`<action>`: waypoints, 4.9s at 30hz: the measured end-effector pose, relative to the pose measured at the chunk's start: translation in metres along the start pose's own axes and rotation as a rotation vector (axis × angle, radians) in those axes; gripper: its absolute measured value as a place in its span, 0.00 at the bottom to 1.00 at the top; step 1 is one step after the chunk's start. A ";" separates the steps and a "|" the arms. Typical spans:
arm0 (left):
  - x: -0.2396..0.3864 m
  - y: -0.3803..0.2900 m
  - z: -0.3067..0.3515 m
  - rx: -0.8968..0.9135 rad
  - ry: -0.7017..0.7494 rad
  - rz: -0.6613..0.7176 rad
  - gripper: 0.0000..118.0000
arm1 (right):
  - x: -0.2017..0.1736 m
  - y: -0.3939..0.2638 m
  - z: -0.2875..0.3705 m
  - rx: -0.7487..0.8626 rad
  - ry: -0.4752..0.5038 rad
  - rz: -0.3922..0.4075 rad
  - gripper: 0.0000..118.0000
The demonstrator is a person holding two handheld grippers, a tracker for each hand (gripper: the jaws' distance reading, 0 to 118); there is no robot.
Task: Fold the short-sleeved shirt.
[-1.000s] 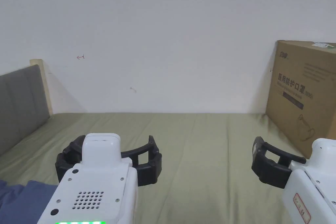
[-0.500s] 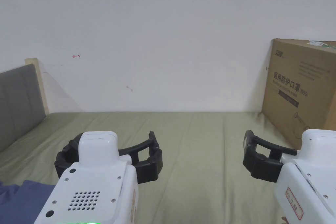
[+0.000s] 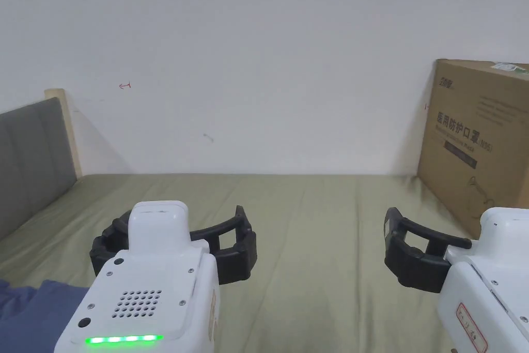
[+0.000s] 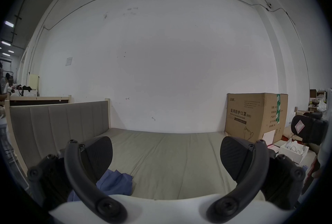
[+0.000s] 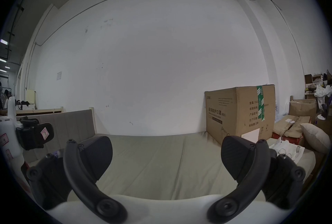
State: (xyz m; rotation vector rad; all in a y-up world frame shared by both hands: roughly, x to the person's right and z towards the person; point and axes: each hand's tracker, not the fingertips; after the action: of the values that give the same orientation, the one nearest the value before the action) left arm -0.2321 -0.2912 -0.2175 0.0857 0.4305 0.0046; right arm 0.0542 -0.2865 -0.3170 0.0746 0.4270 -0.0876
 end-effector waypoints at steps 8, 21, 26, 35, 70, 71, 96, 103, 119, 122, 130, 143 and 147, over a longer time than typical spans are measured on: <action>0.002 -0.002 0.002 0.010 -0.028 -0.020 0.96 | 0.000 -0.006 -0.001 -0.014 -0.020 0.010 0.99; -0.003 -0.018 -0.012 -0.103 -0.066 0.034 0.00 | 0.016 -0.014 0.006 -0.062 -0.037 -0.027 0.00; -0.020 -0.021 -0.005 -0.137 -0.033 0.009 0.00 | 0.004 -0.017 -0.010 -0.084 0.017 -0.056 0.00; -0.160 -0.012 0.078 -0.085 0.439 -0.121 0.00 | -0.126 -0.036 -0.052 -0.162 0.396 -0.043 0.00; -0.396 -0.265 -0.134 -1.158 0.377 0.210 1.00 | -0.114 -0.061 -0.061 -0.524 0.340 0.225 0.00; -0.399 -0.272 -0.134 -1.169 0.392 0.226 1.00 | -0.118 -0.060 -0.061 -0.530 0.348 0.218 0.00; -0.299 0.019 -0.075 -0.538 0.025 0.023 0.03 | -0.066 -0.030 -0.044 -0.374 0.353 -0.065 0.00; -0.147 0.087 -0.092 -0.383 -0.373 0.087 0.03 | -0.027 -0.004 -0.022 -0.307 0.250 -0.138 0.00; 0.103 -0.140 -0.180 -1.357 -0.609 0.223 0.03 | 0.093 -0.048 -0.025 -0.384 0.038 -0.208 0.00; 0.103 -0.185 -0.184 -1.491 -0.429 0.263 0.03 | 0.097 -0.064 -0.024 -0.433 0.029 -0.202 0.00; 0.057 -0.181 -0.185 -1.566 -0.347 0.691 0.99 | 0.097 -0.082 -0.031 -0.487 0.029 -0.230 0.00; -0.040 -0.039 -0.085 -0.338 -0.164 0.303 0.96 | 0.076 -0.055 -0.039 -0.263 0.054 -0.098 0.00; -0.046 -0.053 -0.046 -0.167 -0.041 0.218 0.40 | 0.055 -0.051 -0.027 -0.144 0.033 -0.097 0.00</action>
State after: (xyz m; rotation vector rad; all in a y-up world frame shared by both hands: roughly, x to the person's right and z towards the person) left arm -0.2940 -0.3418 -0.2439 -0.0325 0.3768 0.2523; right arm 0.0880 -0.3381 -0.3669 -0.0871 0.4692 -0.1509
